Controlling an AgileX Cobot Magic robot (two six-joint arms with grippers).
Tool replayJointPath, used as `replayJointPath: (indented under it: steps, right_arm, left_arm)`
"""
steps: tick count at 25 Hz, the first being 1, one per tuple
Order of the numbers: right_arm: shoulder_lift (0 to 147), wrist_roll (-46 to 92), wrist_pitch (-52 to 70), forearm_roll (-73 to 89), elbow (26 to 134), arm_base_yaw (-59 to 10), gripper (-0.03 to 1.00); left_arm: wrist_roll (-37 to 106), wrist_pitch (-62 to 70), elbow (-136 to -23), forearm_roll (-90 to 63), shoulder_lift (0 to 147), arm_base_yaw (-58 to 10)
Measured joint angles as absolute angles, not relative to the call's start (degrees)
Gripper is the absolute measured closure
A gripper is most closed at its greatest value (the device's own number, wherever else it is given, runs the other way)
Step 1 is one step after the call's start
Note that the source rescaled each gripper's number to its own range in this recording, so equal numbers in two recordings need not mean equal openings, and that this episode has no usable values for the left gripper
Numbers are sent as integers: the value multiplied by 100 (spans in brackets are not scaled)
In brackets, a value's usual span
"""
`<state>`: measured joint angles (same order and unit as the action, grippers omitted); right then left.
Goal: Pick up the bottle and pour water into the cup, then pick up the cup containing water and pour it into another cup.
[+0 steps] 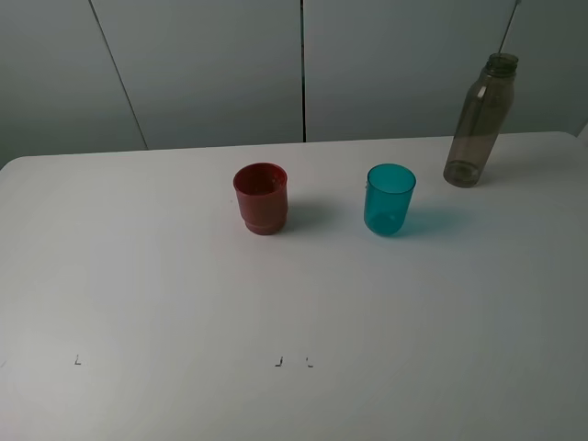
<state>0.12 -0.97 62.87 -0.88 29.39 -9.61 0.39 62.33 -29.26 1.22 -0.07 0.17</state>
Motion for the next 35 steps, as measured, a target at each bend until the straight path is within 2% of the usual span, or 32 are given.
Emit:
replayJointPath:
  steps: [9, 16, 35]
  right_arm:
    - [-1, 111, 6287, 61, 2939, -885, -3]
    - [-1, 164, 6287, 74, 2939, -193, -3]
    - [-1, 168, 6287, 74, 2939, -184, -3]
  left_arm:
    - [39, 6233, -2926, 122, -7, 17]
    - [39, 6233, -2926, 122, -7, 17]
    - [0, 6233, -2926, 122, -7, 17]
